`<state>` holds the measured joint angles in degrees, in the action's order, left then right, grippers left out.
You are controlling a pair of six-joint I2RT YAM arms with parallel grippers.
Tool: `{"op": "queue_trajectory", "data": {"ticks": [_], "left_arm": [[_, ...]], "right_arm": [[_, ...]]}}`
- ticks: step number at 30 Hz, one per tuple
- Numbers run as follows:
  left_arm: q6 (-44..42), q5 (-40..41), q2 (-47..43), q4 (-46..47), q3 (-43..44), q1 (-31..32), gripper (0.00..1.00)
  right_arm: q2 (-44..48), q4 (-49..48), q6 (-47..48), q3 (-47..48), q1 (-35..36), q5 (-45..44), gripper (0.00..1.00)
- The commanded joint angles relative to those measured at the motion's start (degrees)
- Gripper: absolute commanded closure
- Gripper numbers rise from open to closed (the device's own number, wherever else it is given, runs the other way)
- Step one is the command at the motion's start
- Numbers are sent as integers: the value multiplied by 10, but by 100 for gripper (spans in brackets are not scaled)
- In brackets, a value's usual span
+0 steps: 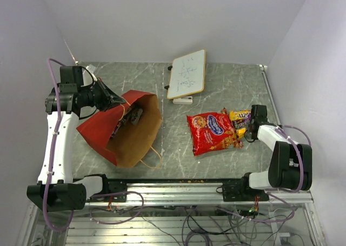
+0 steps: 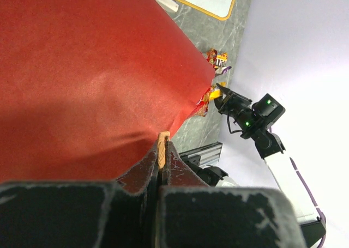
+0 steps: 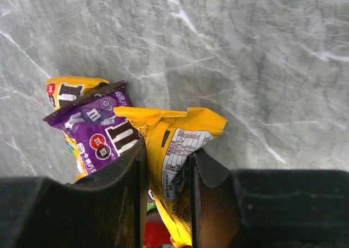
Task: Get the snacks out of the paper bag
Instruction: Place the snack at the center of the board.
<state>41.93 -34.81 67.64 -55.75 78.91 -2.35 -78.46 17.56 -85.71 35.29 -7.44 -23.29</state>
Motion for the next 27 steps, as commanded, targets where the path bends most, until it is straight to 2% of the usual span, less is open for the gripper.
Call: {"op": "queue_trajectory", "data": {"ticks": [1, 7, 13, 17, 21, 24, 27], "left_arm": [[-13, -18, 1, 2, 13, 3, 93], [-19, -22, -1, -5, 13, 3, 93], [-16, -25, -5, -2, 12, 3, 93], [-11, -25, -14, 4, 6, 3, 93], [-9, -25, -20, 3, 2, 3, 93], [-9, -24, -23, 2, -1, 3, 93], [-7, -23, -27, 0, -5, 3, 93]], "right_arm": [[-7, -55, -26, -8, -6, -6, 68], [21, -14, 8, 20, -6, 13, 36], [56, 82, 52, 55, -5, 22, 16], [83, 81, 118, 73, 2, 9, 13], [86, 11, 254, 116, 56, -10, 11], [68, -93, 403, 144, 115, 36, 12], [39, -175, 533, 170, 187, 120, 13]]}}
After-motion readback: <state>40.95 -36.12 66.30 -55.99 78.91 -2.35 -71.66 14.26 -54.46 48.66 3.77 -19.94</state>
